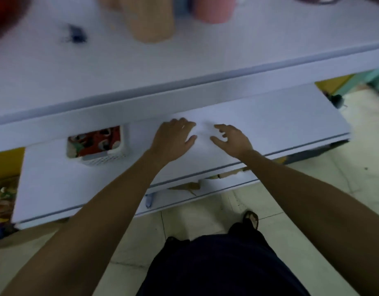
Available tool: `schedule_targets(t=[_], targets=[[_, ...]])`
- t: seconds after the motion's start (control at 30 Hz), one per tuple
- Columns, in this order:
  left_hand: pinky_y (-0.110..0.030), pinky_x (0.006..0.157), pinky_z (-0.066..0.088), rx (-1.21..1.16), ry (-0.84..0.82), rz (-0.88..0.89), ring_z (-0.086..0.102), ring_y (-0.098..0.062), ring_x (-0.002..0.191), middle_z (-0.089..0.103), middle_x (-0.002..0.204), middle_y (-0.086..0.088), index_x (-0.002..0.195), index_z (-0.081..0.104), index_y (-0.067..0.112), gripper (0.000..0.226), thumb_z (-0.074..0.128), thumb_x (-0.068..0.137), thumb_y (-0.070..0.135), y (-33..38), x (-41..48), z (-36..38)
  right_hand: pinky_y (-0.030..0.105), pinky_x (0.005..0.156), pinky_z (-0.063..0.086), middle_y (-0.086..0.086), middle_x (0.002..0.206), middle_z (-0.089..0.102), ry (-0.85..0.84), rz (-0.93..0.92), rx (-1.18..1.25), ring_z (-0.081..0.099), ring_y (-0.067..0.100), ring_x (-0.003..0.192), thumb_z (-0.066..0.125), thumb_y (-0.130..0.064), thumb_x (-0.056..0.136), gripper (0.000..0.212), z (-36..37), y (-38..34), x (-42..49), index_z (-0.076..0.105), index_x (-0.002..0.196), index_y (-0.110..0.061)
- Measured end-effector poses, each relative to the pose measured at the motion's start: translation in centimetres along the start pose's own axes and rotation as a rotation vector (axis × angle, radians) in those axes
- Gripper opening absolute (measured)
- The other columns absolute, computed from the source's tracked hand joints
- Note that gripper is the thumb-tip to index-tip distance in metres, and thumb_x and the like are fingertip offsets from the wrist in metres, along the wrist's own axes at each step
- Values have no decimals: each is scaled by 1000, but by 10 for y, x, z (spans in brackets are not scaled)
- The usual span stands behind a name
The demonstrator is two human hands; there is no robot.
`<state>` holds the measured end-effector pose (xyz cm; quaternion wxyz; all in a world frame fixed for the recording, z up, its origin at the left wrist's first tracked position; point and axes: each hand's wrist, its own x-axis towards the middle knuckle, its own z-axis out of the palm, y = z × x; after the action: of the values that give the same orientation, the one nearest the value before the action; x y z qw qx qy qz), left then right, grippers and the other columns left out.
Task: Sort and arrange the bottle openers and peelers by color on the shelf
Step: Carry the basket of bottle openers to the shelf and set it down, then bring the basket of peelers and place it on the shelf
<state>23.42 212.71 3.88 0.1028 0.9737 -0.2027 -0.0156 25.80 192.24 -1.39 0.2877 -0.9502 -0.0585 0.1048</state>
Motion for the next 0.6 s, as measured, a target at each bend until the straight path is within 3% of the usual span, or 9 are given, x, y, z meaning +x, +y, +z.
schedule_targets(t=[0.17, 0.3, 0.47, 0.6], targets=[[-38, 70, 49, -25, -38, 282, 63, -35, 88, 67, 104, -17, 112, 65, 3, 47, 41, 90, 38, 122, 84, 34, 36, 93, 46, 9, 132, 52, 167, 89, -71, 54, 25, 114, 53, -48, 89, 57, -81, 107, -29, 42, 138, -21], [-37, 86, 43, -15, -59, 409, 55, -29, 110, 58, 125, -10, 128, 54, 10, 41, 44, 96, 34, 247, 164, 53, 36, 81, 45, 11, 123, 55, 263, 207, -200, 56, 29, 107, 50, -49, 90, 57, -168, 214, -65, 41, 138, -21], [-45, 74, 47, -73, 5, 548, 58, -39, 97, 62, 108, -20, 119, 60, 6, 62, 27, 88, 48, 403, 260, 67, 36, 81, 46, 12, 127, 55, 421, 413, -245, 55, 30, 110, 51, -47, 90, 57, -275, 329, -135, 41, 138, -19], [-45, 84, 47, -71, -30, 683, 51, -34, 111, 53, 125, -16, 134, 44, 11, 47, 35, 98, 39, 529, 317, 70, 36, 86, 46, 8, 126, 55, 535, 618, -211, 53, 26, 113, 52, -51, 88, 61, -325, 397, -196, 36, 140, -24]])
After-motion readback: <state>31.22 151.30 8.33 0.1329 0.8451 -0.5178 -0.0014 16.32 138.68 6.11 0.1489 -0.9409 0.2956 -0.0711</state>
